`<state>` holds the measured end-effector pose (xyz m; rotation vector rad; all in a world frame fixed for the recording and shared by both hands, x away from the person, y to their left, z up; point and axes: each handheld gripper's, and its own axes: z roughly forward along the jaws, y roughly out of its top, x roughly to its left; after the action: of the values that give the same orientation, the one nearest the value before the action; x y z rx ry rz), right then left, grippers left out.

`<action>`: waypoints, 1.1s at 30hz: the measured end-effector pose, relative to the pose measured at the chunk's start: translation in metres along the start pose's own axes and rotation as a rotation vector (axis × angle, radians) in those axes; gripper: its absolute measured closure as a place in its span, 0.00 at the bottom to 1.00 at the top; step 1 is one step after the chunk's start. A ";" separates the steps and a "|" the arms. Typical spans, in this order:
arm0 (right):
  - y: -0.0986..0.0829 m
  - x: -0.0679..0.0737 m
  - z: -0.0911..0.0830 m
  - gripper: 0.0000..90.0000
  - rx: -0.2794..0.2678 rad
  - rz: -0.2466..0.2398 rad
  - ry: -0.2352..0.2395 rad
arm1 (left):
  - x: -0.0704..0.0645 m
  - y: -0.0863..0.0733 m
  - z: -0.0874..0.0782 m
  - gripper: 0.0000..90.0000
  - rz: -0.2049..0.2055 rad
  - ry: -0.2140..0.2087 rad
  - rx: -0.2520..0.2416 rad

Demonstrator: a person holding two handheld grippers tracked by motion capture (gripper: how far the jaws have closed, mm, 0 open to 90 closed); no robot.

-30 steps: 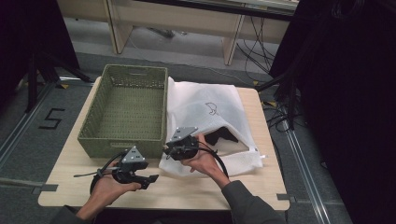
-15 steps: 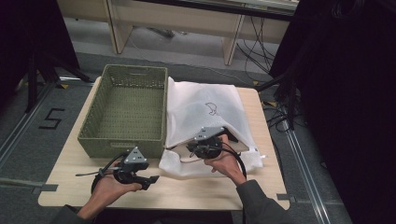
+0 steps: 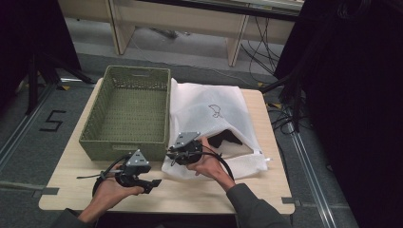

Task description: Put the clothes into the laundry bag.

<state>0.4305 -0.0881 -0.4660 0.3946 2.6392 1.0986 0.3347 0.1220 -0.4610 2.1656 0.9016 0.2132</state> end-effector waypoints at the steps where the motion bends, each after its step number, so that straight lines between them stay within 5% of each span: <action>1: 0.000 -0.001 0.002 0.86 0.013 -0.029 0.006 | 0.001 0.000 0.000 0.41 0.015 -0.002 0.001; 6: -0.002 -0.005 -0.001 1.00 0.020 -0.041 -0.029 | 0.002 0.000 0.000 0.40 0.015 -0.002 0.001; 10: -0.003 -0.012 -0.007 1.00 0.001 -0.034 -0.046 | 0.002 0.000 0.001 0.40 0.006 -0.005 0.000; 13: -0.002 -0.012 -0.006 0.87 -0.019 -0.004 -0.014 | 0.001 0.000 0.001 0.40 0.017 -0.008 0.005; 19: -0.001 -0.013 0.004 0.80 -0.003 -0.038 0.010 | -0.001 0.000 0.003 0.40 -0.007 -0.016 0.005; 20: -0.001 -0.011 0.006 0.80 0.007 -0.005 0.016 | -0.001 0.000 0.003 0.40 0.003 -0.009 0.008; 21: -0.001 -0.015 0.008 0.80 0.003 -0.044 0.021 | 0.000 0.000 0.003 0.40 0.019 -0.017 0.009; 24: 0.000 -0.016 0.012 0.87 0.010 -0.059 0.049 | -0.001 0.000 0.002 0.40 -0.004 -0.018 0.004; 26: 0.000 -0.017 0.012 0.93 0.016 -0.073 0.064 | 0.001 0.000 0.001 0.40 0.016 -0.016 0.005; 29: -0.001 -0.017 0.009 0.95 0.018 -0.080 0.050 | 0.001 0.000 0.000 0.40 0.011 -0.008 0.003; 30: -0.001 -0.015 0.005 0.95 0.019 -0.043 0.045 | 0.001 0.000 0.000 0.40 0.015 -0.015 0.002; 31: 0.000 -0.018 0.002 0.95 0.005 -0.071 0.043 | 0.001 0.000 0.000 0.40 0.013 -0.014 -0.001; 32: -0.001 -0.015 -0.005 0.95 0.007 -0.035 0.036 | 0.001 0.000 0.000 0.40 0.013 -0.013 -0.001; 33: -0.001 -0.017 -0.010 0.95 -0.007 -0.073 0.030 | 0.001 0.000 0.000 0.40 0.010 -0.013 -0.001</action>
<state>0.4432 -0.1012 -0.4577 0.2800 2.6524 1.0995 0.3354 0.1228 -0.4607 2.1687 0.8827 0.2041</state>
